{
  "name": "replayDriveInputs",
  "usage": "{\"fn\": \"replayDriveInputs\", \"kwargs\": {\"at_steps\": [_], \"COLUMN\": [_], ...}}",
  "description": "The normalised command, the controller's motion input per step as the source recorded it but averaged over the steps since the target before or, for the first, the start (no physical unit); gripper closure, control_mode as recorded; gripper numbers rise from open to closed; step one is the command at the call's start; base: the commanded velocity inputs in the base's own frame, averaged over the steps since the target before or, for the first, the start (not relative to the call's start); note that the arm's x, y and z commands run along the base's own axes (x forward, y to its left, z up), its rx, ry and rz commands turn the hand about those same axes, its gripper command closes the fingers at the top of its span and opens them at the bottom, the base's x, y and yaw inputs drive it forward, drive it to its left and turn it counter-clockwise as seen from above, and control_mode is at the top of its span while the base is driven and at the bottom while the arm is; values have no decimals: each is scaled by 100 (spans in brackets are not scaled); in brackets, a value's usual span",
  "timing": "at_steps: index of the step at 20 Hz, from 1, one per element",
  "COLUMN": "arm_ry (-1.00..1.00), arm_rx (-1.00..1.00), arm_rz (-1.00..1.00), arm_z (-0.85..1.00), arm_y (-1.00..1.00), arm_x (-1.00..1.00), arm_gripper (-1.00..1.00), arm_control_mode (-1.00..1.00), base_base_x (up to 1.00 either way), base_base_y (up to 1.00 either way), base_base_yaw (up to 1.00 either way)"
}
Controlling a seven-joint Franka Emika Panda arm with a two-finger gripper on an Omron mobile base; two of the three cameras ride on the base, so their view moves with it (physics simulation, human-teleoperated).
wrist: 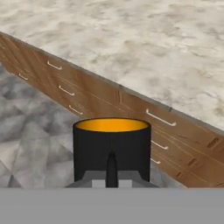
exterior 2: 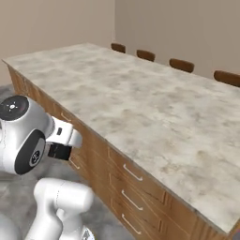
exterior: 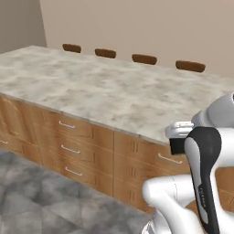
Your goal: Clear the mugs and bowl far away from the sink.
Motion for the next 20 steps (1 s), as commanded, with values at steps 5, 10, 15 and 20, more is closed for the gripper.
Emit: {"fn": "replayDriveInputs", "kwargs": {"at_steps": [5,10,15,20], "arm_ry": [0,0,0,0], "arm_rx": [0,0,0,0], "arm_rz": [0,0,0,0], "arm_z": [0,0,0,0], "arm_y": [0,0,0,0], "arm_x": [0,0,0,0], "arm_gripper": [100,100,100,100], "arm_control_mode": [100,100,100,100], "base_base_x": [100,100,69,50], "base_base_y": [0,1,0,-5], "base_base_yaw": [-28,-57,-29,-14]}}
